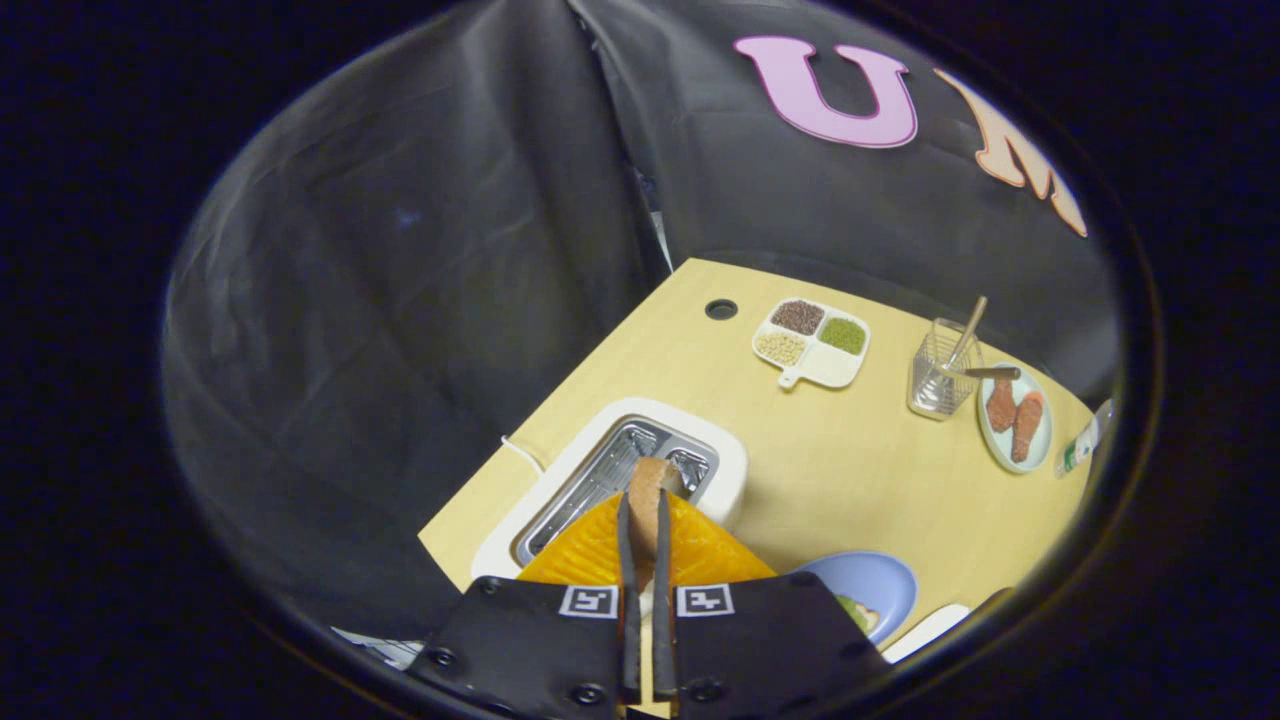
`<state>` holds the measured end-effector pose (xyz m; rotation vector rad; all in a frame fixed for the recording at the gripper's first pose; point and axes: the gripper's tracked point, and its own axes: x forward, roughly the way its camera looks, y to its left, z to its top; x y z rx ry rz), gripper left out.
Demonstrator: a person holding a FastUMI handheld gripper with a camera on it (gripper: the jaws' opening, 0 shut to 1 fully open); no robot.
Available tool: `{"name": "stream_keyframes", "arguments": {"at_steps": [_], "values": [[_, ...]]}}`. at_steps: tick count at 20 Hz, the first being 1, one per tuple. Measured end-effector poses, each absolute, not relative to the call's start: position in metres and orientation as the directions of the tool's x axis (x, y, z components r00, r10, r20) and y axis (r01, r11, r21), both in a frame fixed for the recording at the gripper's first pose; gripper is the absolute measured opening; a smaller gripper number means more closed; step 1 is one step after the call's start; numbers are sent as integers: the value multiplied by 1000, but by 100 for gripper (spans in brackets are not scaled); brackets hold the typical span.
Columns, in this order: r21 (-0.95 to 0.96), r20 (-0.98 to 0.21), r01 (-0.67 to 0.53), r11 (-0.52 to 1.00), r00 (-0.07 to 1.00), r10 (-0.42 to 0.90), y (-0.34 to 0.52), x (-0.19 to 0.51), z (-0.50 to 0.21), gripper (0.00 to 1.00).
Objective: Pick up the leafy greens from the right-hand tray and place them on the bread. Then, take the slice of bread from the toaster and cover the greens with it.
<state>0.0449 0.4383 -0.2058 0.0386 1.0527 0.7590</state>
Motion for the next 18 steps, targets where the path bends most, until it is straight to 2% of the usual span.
{"name": "stream_keyframes", "arguments": {"at_steps": [18], "values": [[542,-646,-434,719,332,687,360,55,-147,7]]}}
